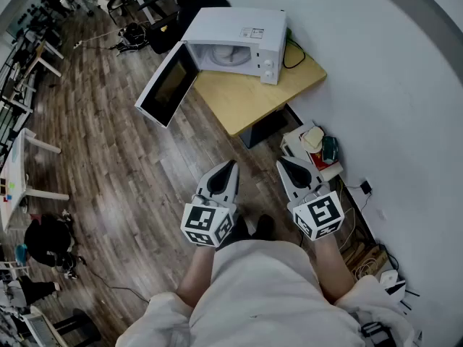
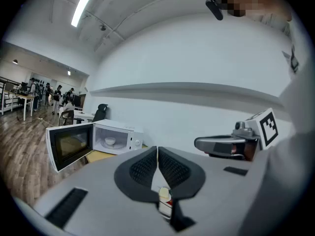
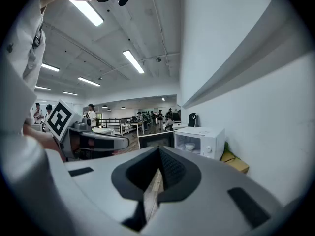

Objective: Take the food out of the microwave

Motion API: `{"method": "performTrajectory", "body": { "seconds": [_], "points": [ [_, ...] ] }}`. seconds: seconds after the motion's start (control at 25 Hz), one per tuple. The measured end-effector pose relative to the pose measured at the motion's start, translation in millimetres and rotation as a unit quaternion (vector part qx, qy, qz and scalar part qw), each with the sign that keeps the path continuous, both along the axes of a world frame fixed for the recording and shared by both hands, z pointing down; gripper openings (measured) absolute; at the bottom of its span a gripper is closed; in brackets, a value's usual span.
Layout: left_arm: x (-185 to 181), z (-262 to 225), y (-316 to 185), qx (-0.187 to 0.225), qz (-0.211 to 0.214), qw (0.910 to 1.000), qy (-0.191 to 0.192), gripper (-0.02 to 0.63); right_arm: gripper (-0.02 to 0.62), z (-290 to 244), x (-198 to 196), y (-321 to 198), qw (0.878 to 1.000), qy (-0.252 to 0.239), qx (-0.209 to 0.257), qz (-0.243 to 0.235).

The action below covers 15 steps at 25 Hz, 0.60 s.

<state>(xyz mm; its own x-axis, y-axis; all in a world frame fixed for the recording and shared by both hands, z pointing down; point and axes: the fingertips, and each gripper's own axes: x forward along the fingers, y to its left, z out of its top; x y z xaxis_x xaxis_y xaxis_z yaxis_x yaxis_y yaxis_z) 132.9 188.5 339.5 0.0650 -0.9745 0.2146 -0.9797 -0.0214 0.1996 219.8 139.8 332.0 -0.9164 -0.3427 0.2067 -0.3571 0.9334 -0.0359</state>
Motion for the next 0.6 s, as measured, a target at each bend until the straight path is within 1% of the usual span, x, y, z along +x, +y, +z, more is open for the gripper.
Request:
{"method": "performTrajectory", "body": {
  "seconds": [0.2, 0.32, 0.44, 0.6],
  "points": [
    [-1.2, -2.0, 4.1, 0.001, -0.004, 1.0, -0.004, 0.011, -0.003, -0.3, 0.6, 4.0, 1.0, 0.005, 0.009, -0.006],
    [-1.1, -0.5, 4.9, -0.001, -0.006, 1.0, -0.004, 0.011, -0.003, 3.5, 1.8, 6.2, 1.0, 0.006, 0.005, -0.01],
    [-1.6, 1.5, 5.4, -0.001, -0.005, 1.0, -0.005, 0.011, -0.003, 7.3, 2.2, 2.3, 1.0, 0.006, 0.001, 0.0],
    [-7.7, 2.8, 3.3, -0.004, -0.005, 1.0, -0.006, 0.011, -0.002, 3.4, -6.5, -0.6, 1.0, 0.0, 0.001, -0.005]
  ]
}}
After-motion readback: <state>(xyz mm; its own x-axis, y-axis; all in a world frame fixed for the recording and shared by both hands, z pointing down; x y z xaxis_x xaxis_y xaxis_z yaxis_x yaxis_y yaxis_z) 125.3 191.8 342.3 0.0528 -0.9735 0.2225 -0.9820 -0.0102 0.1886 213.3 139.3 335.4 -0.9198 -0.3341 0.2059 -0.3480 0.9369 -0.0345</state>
